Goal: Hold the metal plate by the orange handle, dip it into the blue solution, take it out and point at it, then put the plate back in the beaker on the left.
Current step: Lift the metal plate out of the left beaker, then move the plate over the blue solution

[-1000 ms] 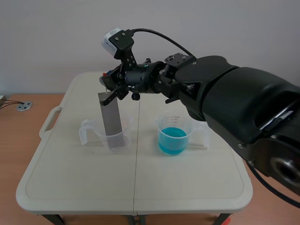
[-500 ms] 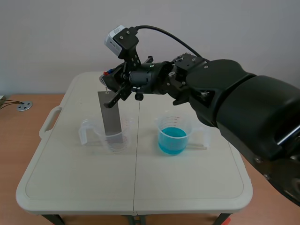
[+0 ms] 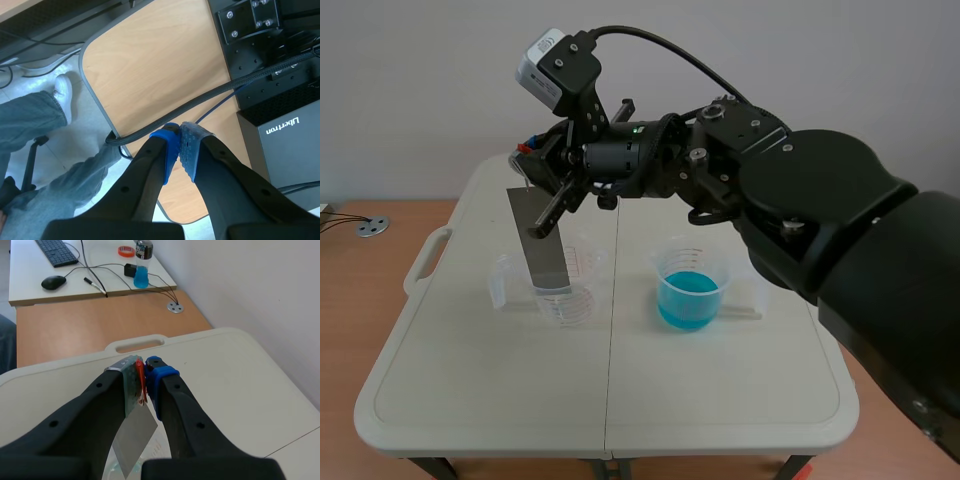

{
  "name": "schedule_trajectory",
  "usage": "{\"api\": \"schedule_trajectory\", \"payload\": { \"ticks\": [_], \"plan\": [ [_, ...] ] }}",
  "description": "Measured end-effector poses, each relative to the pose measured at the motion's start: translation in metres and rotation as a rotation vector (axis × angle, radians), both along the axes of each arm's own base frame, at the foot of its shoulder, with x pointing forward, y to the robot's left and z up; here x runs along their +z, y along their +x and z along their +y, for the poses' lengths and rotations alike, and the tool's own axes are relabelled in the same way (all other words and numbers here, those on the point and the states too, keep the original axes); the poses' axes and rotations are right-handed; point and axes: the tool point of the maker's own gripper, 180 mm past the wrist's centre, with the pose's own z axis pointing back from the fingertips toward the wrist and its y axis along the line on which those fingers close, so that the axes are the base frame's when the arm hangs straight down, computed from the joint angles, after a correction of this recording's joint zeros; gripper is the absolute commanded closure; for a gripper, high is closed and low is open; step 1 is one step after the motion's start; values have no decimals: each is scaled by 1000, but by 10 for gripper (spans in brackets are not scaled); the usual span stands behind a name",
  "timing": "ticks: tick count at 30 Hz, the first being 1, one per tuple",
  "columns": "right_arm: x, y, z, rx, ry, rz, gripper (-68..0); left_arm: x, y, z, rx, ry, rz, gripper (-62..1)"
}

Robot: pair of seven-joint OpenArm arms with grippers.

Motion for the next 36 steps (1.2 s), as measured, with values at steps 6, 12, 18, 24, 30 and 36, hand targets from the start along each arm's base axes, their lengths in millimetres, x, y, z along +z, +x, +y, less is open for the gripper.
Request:
{"api": "schedule_trajectory", "payload": {
  "ticks": [6,12,18,24,30,36],
  "plan": [
    [12,-6,-9,-17,-9,-29,-13,0,0,0,0,0,0,-16],
    [38,-7,-17,-45,1,-85,-13,0,0,0,0,0,0,-16],
    [62,-7,-26,-75,3,-140,-13,0,0,0,3,-2,0,-16],
    [82,-2,-40,-129,-1,-178,-13,1,4,-1,5,-8,-19,-16],
    [94,-4,-52,-153,-16,-196,-13,1,24,-1,5,-10,-68,-16],
    [102,-7,-70,-199,-13,-206,-13,5,47,-4,-18,-3,-128,-17]
  ]
}}
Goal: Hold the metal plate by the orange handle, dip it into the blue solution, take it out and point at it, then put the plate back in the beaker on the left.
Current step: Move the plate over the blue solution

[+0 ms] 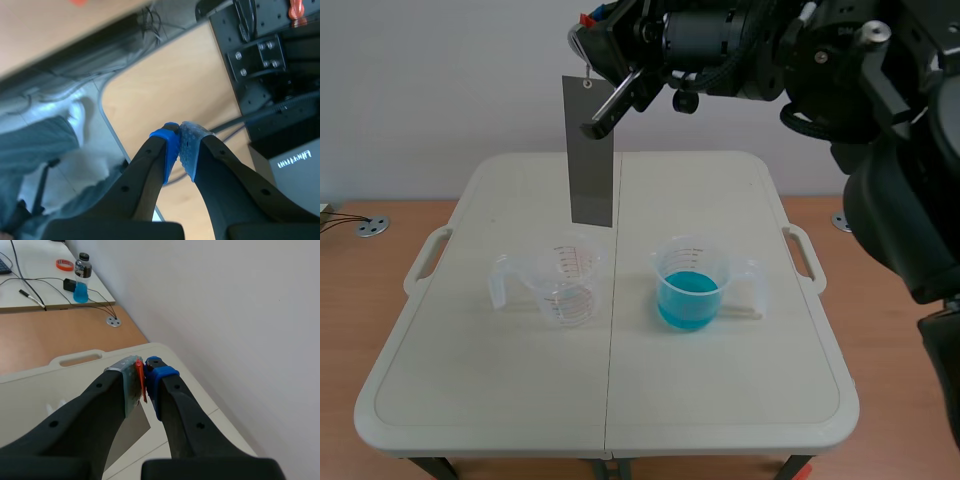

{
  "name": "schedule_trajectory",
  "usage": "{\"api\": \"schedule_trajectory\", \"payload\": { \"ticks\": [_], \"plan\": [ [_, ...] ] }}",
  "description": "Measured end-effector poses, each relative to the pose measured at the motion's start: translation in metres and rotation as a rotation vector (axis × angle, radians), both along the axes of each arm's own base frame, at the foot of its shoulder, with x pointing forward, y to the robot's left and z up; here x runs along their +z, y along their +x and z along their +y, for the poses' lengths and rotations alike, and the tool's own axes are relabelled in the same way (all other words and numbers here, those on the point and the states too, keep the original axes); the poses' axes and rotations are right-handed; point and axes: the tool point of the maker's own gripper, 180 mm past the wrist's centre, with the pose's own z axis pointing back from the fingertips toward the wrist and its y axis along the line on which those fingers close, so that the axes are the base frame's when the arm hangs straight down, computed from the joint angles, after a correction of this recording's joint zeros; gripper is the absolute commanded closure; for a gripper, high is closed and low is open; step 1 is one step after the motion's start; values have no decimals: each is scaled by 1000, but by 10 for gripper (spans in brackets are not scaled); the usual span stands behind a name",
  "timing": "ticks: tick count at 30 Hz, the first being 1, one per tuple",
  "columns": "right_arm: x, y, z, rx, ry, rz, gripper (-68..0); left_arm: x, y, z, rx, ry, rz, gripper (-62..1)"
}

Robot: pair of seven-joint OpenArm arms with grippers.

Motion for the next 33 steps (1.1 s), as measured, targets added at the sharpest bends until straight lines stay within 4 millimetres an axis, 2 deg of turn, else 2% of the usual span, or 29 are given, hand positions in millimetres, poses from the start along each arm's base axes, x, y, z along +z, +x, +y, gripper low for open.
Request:
{"api": "schedule_trajectory", "payload": {
  "ticks": [3,9,16,21,27,30,33],
  "plan": [
    [4,-6,-8,2,-8,-17,-13,11,22,-8,-34,0,-67,-16],
    [12,-10,-30,-37,-17,-31,-13,46,71,-22,-74,-12,-233,-17],
    [23,-15,-56,-83,-17,-46,-13,75,115,-33,-107,-22,-381,-16],
    [27,-17,-73,-109,-9,-44,-13,87,137,-34,-110,-20,-451,-16],
    [26,-13,-96,-153,-24,-34,-13,98,154,-38,-118,-30,-511,-16],
    [28,-11,-104,-177,-17,-33,-13,105,166,-47,-133,-53,-553,-16],
    [30,-11,-110,-179,-25,-40,-13,114,178,-66,-172,-98,-595,-16]
  ]
}}
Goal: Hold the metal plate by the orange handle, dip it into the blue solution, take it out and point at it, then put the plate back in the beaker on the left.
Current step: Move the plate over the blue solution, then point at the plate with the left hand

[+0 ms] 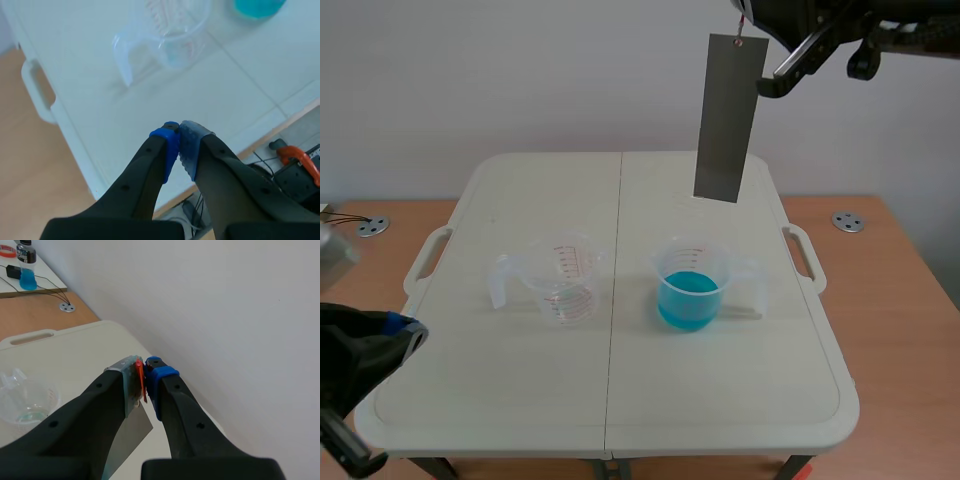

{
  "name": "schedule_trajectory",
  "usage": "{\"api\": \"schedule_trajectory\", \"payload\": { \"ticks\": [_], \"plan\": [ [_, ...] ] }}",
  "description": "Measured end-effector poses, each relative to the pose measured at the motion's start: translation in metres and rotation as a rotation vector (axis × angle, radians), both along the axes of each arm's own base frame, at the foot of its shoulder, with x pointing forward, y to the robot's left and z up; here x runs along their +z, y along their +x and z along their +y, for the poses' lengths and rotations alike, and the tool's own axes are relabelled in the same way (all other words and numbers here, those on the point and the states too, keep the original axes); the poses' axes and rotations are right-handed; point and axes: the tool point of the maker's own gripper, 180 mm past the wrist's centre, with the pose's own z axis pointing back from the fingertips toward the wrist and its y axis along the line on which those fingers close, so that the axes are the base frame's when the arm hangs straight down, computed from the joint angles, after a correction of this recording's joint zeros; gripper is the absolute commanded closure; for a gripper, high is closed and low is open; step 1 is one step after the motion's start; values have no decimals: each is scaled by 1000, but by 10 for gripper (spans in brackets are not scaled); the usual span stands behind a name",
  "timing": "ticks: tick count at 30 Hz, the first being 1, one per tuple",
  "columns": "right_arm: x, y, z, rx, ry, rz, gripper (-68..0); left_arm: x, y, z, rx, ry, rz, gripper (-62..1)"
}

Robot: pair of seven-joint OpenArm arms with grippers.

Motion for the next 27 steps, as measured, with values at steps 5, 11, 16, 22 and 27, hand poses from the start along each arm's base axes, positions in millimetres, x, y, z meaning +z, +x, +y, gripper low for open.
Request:
{"api": "schedule_trajectory", "payload": {
  "ticks": [5,11,16,22,27],
  "plan": [
    [1,0,-1,-3,2,-1,-13,20,21,-42,-104,-69,-81,-16],
    [-2,-2,0,2,10,6,-13,37,49,-80,-206,-112,-164,-16],
    [-7,-5,1,11,25,16,-13,26,66,-96,-260,-103,-158,-16],
    [-8,-4,1,12,30,20,-13,15,93,-103,-260,-96,-151,-16],
    [-16,-1,-2,5,39,45,-13,16,117,-109,-239,-114,-161,-16]
  ]
}}
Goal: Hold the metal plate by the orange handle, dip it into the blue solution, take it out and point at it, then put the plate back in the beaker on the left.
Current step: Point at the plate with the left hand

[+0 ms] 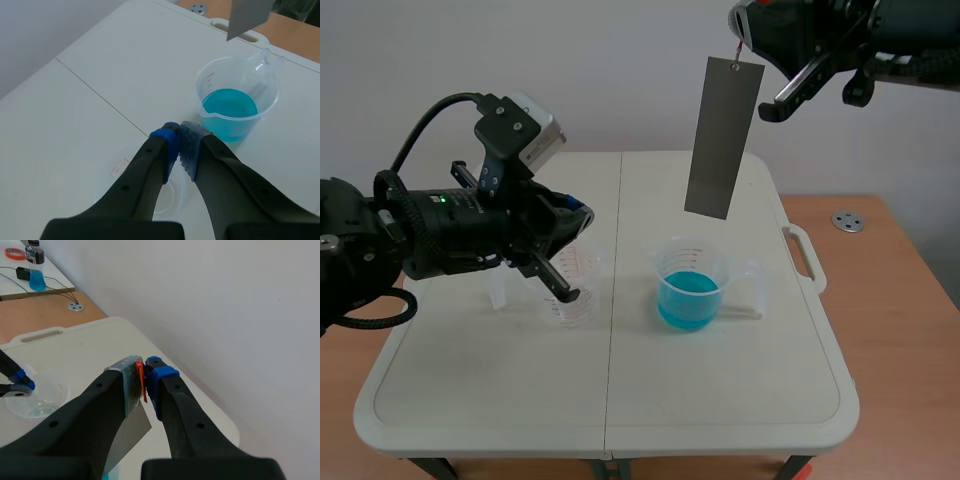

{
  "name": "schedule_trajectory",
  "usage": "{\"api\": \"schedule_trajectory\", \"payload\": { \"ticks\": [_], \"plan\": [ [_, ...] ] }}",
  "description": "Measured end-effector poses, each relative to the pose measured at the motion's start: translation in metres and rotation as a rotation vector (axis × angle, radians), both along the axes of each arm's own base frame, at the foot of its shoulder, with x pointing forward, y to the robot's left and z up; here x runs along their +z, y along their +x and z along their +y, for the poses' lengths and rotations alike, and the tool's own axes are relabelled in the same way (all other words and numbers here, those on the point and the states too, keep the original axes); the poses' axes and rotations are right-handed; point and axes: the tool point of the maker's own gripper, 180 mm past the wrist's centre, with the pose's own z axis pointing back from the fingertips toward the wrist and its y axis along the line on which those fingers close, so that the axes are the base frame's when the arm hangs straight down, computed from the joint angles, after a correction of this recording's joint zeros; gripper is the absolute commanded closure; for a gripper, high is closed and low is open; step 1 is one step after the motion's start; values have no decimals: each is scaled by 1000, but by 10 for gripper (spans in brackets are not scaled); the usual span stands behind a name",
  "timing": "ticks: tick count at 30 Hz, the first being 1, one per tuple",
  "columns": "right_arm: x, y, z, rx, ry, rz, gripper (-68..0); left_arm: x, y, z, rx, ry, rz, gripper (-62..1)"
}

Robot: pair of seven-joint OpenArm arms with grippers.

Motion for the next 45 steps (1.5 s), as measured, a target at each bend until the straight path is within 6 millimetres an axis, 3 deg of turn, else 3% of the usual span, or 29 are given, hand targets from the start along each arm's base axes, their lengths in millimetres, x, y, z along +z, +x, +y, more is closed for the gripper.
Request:
{"api": "schedule_trajectory", "payload": {
  "ticks": [12,23,45],
  "plan": [
    [-1,1,0,1,7,1,-13,-11,10,-35,-95,-4,34,-16],
    [-1,1,0,1,8,1,-13,4,20,-61,-149,-34,10,-16],
    [0,0,0,3,10,-2,-13,1,20,-61,-147,-21,22,-16]
  ]
}}
